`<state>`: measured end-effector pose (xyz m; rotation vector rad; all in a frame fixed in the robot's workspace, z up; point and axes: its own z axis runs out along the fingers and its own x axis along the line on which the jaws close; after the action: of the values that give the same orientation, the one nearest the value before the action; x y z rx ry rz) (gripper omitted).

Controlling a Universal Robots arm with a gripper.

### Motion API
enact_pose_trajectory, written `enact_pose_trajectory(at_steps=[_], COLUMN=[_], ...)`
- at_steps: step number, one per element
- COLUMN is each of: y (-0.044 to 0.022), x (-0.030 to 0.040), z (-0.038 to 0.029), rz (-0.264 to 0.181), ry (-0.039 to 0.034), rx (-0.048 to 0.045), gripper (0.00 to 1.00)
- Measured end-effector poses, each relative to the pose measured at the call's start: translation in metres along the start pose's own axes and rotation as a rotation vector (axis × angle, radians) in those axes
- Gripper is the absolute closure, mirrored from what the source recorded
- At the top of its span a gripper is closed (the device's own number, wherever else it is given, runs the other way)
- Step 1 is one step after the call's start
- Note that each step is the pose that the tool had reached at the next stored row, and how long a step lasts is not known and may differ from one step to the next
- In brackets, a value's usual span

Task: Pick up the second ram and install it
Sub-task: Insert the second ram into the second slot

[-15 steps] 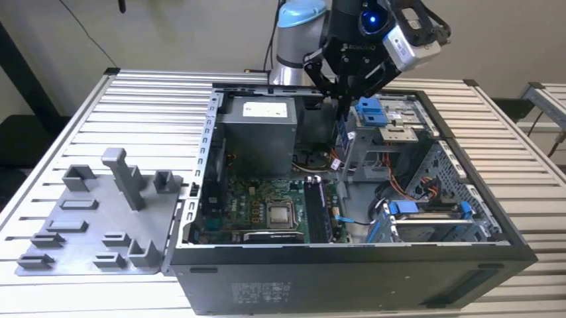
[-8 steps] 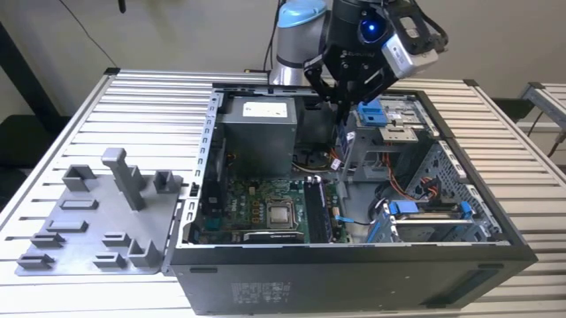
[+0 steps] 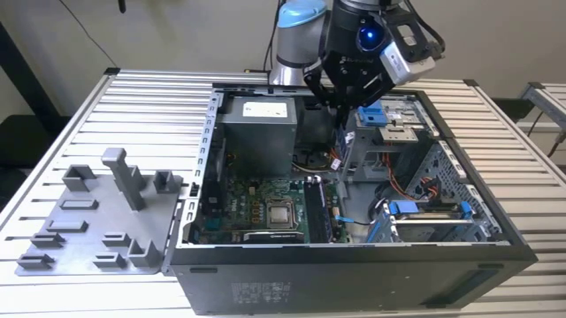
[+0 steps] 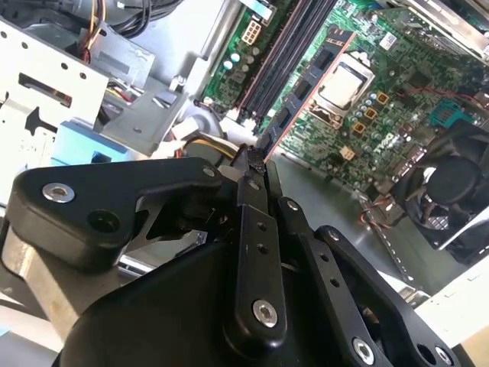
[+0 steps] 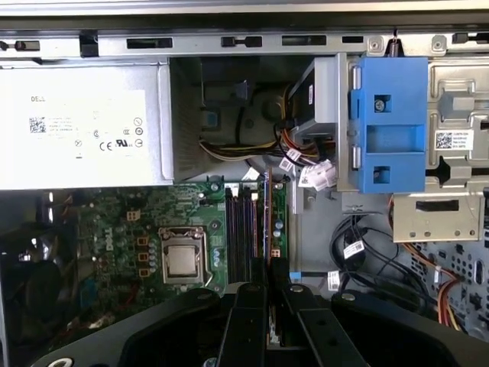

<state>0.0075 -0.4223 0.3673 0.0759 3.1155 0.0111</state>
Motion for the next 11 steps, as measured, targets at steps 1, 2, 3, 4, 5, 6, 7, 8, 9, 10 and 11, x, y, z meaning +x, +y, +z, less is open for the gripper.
enact_pose_trajectory(at_steps=[1,2,3,4,5,6,7,8,9,10,11], y=[0.0,0.0,0.0,0.0,0.0,-0.0001,0.0,0.0,-0.0001,-0.0001,-0.0001], x=[0.0,0.0,0.0,0.0,0.0,0.0,-0.0001,-0.0001,-0.0001,-0.0001,-0.0001], z=[0.0008,0.0017,0.0025,0.0034,0.0043,0.0051,0.006,0.007,0.0078,0.0087,0.0097], rz=[0.0,0.0,0.0,0.0,0.0,0.0,0.0,0.0,0.0,0.0,0.0], ry=[0.0,0.0,0.0,0.0,0.0,0.0,0.0,0.0,0.0,0.0,0.0], rx=[-0.0001,-0.0001,0.0,0.0,-0.0001,0.0,-0.0001,-0.0001,0.0,-0.0001,-0.0001], gripper=[0.86,0.86,0.86,0.86,0.86,0.86,0.86,0.86,0.86,0.86,0.86])
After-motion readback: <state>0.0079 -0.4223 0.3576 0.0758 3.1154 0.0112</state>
